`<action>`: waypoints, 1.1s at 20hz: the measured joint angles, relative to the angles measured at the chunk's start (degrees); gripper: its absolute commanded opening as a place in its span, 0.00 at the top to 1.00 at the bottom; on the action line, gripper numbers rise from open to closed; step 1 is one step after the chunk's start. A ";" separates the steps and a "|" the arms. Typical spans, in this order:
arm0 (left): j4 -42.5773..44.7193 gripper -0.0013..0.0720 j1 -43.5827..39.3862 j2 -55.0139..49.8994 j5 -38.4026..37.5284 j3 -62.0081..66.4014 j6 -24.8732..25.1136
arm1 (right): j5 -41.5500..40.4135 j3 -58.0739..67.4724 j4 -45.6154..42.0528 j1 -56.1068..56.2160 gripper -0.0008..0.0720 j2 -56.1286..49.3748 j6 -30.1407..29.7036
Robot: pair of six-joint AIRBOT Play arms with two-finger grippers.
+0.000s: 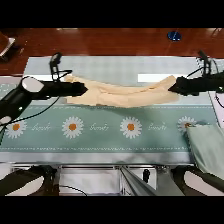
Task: Fold the shirts.
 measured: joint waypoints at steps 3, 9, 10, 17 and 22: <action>-0.31 0.96 -8.68 -7.58 0.39 6.84 -2.32 | 1.88 -4.74 -1.07 -0.04 0.97 13.42 2.08; -0.37 0.96 -24.48 -25.90 -3.96 25.18 -9.22 | 5.88 -7.65 -0.59 -0.04 0.97 28.65 5.90; -0.83 0.96 -26.62 -28.35 -4.83 27.71 -9.84 | 6.34 -7.80 0.28 -0.04 0.97 29.68 6.27; -6.73 0.96 -37.68 -38.53 -9.84 36.04 -11.89 | 5.73 -8.11 6.34 0.44 0.97 31.98 5.79; -6.21 0.96 -30.29 -34.05 -11.06 36.54 -12.13 | 3.43 -7.82 7.78 5.64 0.97 30.97 5.81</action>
